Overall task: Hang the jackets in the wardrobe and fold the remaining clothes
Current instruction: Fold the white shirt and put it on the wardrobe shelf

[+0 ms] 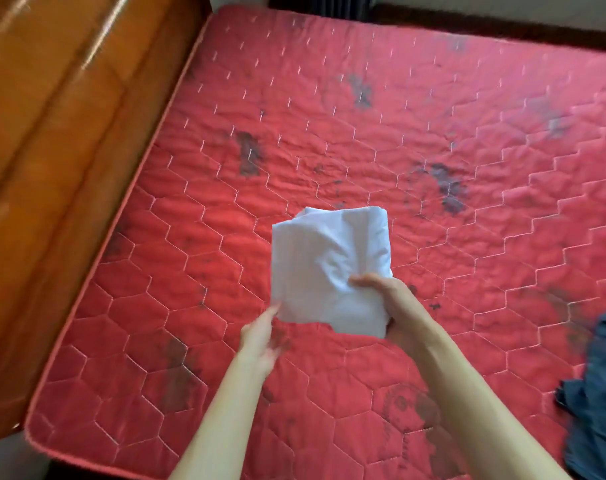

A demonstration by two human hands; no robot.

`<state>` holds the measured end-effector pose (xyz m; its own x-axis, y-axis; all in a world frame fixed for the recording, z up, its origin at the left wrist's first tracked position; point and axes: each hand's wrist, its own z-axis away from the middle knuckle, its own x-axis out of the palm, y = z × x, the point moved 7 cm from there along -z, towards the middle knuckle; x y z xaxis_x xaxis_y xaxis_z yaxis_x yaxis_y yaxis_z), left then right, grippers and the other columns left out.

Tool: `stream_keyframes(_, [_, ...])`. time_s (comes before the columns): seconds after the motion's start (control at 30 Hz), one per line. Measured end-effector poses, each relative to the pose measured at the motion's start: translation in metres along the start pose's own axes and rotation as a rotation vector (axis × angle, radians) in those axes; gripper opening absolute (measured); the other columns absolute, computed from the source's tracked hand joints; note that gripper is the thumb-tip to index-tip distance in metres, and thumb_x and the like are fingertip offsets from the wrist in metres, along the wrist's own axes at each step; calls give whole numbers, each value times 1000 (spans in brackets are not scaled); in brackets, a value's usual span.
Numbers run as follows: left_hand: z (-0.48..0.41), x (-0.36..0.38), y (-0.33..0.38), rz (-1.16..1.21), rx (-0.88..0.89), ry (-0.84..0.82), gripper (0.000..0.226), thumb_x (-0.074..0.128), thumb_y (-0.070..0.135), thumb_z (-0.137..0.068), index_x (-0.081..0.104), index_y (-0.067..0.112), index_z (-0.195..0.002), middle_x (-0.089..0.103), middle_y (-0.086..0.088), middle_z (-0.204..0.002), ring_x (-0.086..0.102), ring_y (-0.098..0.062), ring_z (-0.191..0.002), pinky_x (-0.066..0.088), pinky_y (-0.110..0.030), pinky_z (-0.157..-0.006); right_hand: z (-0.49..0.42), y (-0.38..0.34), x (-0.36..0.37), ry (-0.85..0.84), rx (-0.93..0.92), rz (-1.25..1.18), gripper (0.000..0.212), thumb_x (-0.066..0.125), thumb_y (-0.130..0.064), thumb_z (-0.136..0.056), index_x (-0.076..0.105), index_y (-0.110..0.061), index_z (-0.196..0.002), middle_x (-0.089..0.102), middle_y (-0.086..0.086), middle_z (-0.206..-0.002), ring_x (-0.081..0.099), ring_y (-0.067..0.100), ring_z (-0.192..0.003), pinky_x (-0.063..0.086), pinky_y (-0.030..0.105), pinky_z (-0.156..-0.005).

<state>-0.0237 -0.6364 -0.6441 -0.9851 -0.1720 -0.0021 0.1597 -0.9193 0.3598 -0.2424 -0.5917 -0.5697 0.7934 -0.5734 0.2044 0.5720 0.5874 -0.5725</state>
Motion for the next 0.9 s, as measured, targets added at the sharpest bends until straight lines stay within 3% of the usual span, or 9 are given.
stream_keyframes(0.07, [42, 28, 5, 60, -139, -152, 41, 80, 35, -79, 61, 4, -97, 59, -13, -67, 56, -26, -60, 54, -35, -54, 35, -32, 18, -42, -85, -2, 50, 74, -16, -65, 69, -6, -114, 73, 21, -108, 70, 38, -94, 58, 54, -83])
stream_keyframes(0.13, [95, 60, 17, 164, -264, -389, 62, 78, 48, -71, 60, -1, -105, 64, -19, -89, 63, -32, -79, 60, -39, -65, 71, -63, 32, -73, -180, 37, 50, 72, -15, -63, 68, -5, -112, 74, 20, -103, 72, 33, -87, 59, 45, -76])
stream_keyframes(0.2, [139, 77, 38, 286, -318, -514, 76, 79, 48, -69, 58, -5, -118, 63, -20, -115, 64, -34, -98, 59, -48, -78, 106, -91, 41, -101, -245, 75, 50, 72, -12, -61, 67, -2, -109, 73, 22, -100, 71, 33, -85, 58, 46, -76])
stream_keyframes(0.3, [196, 91, 75, 399, -305, -630, 73, 78, 43, -81, 55, -6, -130, 64, -19, -128, 68, -33, -106, 61, -54, -73, 154, -129, 48, -148, -331, 92, 52, 71, -6, -59, 67, -1, -111, 73, 21, -100, 71, 36, -86, 58, 52, -75])
stream_keyframes(0.43, [267, 100, 129, 389, -38, -765, 47, 71, 28, -89, 63, 6, -129, 69, -16, -125, 71, -30, -106, 61, -49, -79, 214, -180, 54, -206, -449, 133, 52, 72, -4, -62, 67, -4, -115, 73, 19, -107, 70, 37, -96, 58, 54, -82])
stream_keyframes(0.63, [356, 107, 190, 366, 202, -866, 43, 62, 11, -91, 59, 7, -134, 67, -18, -127, 59, -33, -125, 38, -49, -114, 285, -246, 56, -172, -641, 90, 49, 72, -4, -62, 69, -6, -110, 73, 18, -107, 71, 32, -95, 57, 52, -82])
stream_keyframes(0.8, [424, 106, 229, 351, 414, -1050, 59, 66, 10, -87, 51, 11, -143, 56, -18, -142, 52, -40, -132, 34, -57, -114, 329, -279, 60, -179, -725, 43, 47, 73, 0, -58, 70, -6, -104, 75, 15, -102, 72, 30, -90, 60, 48, -78])
stream_keyframes(0.9, [462, 97, 249, 379, 634, -1095, 52, 56, 18, -95, 48, 12, -146, 53, -19, -144, 49, -40, -135, 30, -60, -115, 352, -293, 63, -222, -764, 20, 51, 71, 2, -58, 68, -4, -108, 75, 15, -102, 73, 29, -90, 60, 41, -71])
